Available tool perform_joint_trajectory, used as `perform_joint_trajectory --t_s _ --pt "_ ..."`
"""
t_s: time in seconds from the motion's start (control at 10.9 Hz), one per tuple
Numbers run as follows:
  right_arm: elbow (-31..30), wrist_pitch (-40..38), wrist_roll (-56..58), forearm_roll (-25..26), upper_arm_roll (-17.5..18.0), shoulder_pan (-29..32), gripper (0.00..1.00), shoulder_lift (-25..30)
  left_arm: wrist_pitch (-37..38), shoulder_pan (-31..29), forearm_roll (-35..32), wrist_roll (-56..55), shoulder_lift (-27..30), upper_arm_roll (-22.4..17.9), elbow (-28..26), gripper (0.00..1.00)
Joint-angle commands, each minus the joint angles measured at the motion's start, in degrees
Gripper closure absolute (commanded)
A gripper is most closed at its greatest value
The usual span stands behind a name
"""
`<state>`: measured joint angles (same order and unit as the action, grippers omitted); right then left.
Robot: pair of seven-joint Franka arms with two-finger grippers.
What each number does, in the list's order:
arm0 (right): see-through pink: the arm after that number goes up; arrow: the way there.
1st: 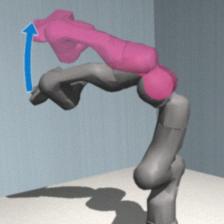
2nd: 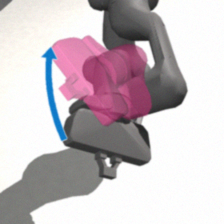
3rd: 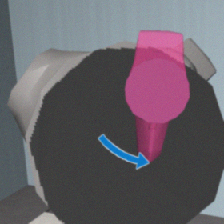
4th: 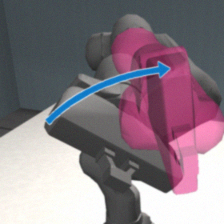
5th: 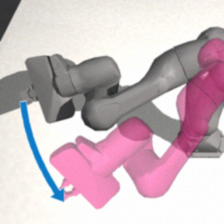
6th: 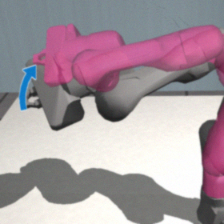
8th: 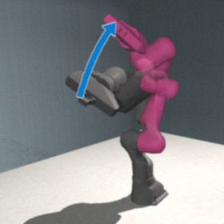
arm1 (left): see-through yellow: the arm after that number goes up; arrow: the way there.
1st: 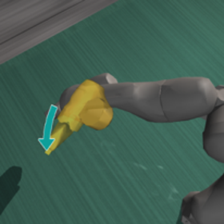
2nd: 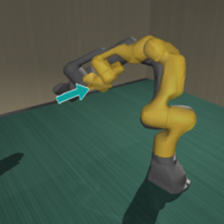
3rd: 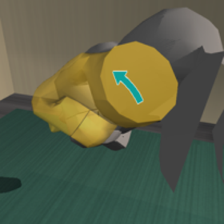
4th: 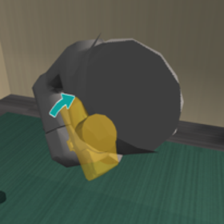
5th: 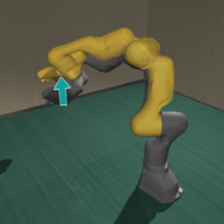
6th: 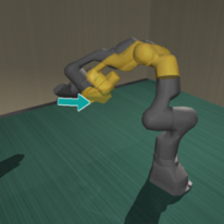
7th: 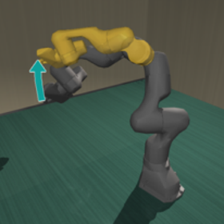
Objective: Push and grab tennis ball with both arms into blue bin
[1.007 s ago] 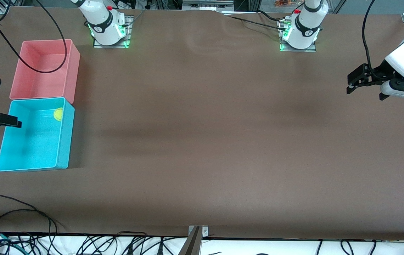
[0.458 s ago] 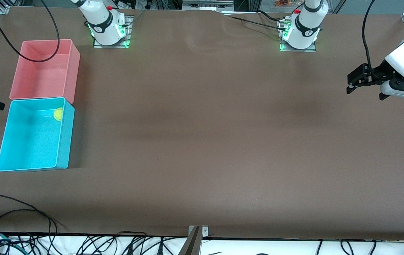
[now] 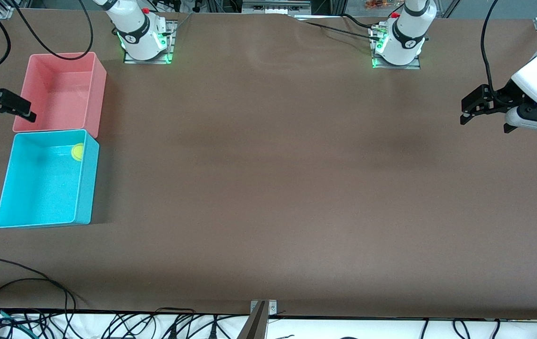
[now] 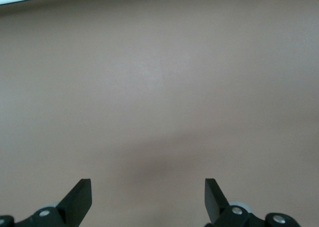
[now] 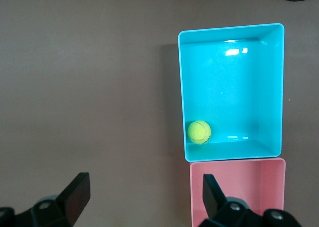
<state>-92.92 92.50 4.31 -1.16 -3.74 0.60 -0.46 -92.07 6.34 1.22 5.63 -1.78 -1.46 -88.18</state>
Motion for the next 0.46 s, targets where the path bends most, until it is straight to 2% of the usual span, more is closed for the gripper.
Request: perform_joint_trajectory --t_s 0.0,0.09,0.37 --pt "-2.97 1.71 -0.88 -0.33 0.57 -0.87 0.0 2.13 1.19 -0.1 0.36 -0.62 -0.07 0.23 1.17 0.0" --pt "-2.97 2.41 -1.41 -0.33 2.93 -0.78 0.0 2.04 1.19 -0.1 0.36 -0.7 -0.07 0.23 1.17 0.0" --pt "-2.79 2.86 -4.74 -0.33 4.26 -0.78 0.0 1.95 1.19 -0.02 0.36 -0.79 -0.33 0.32 1.17 0.0"
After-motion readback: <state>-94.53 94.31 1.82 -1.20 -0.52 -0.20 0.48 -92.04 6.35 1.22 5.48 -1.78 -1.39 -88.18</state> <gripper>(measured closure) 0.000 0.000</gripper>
